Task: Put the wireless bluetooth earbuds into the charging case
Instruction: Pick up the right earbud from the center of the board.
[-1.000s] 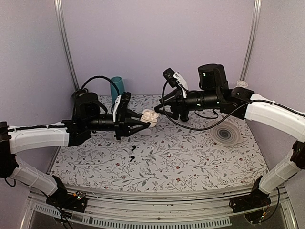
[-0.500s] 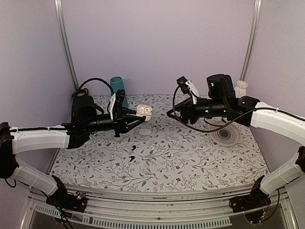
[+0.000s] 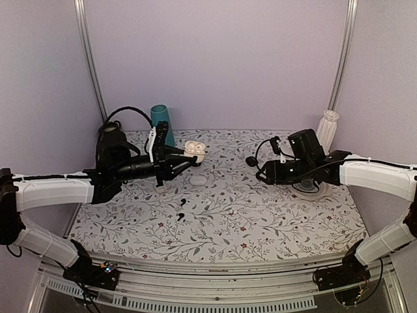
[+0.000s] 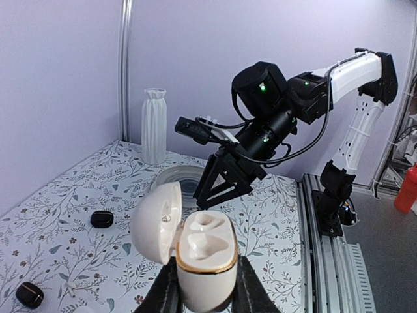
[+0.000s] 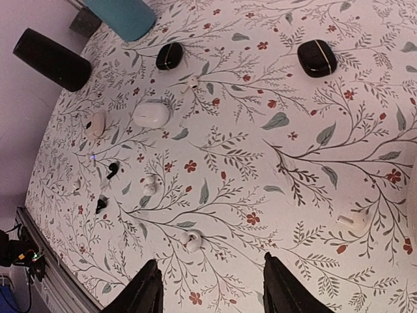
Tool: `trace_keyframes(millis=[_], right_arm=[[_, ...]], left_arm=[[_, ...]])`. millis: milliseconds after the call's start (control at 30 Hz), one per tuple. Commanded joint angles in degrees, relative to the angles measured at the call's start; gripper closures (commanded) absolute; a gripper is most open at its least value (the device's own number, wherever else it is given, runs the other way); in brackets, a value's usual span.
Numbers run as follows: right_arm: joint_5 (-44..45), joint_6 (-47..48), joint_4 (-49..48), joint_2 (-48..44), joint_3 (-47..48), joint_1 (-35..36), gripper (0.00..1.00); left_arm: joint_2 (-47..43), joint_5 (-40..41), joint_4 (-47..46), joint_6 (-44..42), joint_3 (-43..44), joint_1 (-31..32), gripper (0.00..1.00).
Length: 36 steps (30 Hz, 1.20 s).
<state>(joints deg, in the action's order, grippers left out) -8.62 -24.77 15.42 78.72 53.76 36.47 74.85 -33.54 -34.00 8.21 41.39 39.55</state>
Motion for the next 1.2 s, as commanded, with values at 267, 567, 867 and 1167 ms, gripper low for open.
trace_keyframes(millis=[267, 567, 867, 1167], right_arm=[[3.0, -8.4, -5.2, 3.8, -7.2, -5.0, 0.49], [2.0, -11.4, -10.5, 7.7, -10.6, -8.1, 0.49], [4.3, -13.7, -12.5, 11.2, -10.6, -8.8, 0.50], [6.7, -16.0, -12.8, 12.3, -10.9, -9.3, 0.50]], left_arm=[[-2.7, 0.2, 0.6, -0.4, 0.4, -0.8, 1.00], [-3.1, 0.4, 1.6, 0.0, 0.8, -0.8, 1.00], [-2.6, 0.6, 1.4, 0.9, 0.9, -0.8, 1.00], [-2.8, 0.8, 1.8, 0.8, 1.0, -0.8, 1.00]])
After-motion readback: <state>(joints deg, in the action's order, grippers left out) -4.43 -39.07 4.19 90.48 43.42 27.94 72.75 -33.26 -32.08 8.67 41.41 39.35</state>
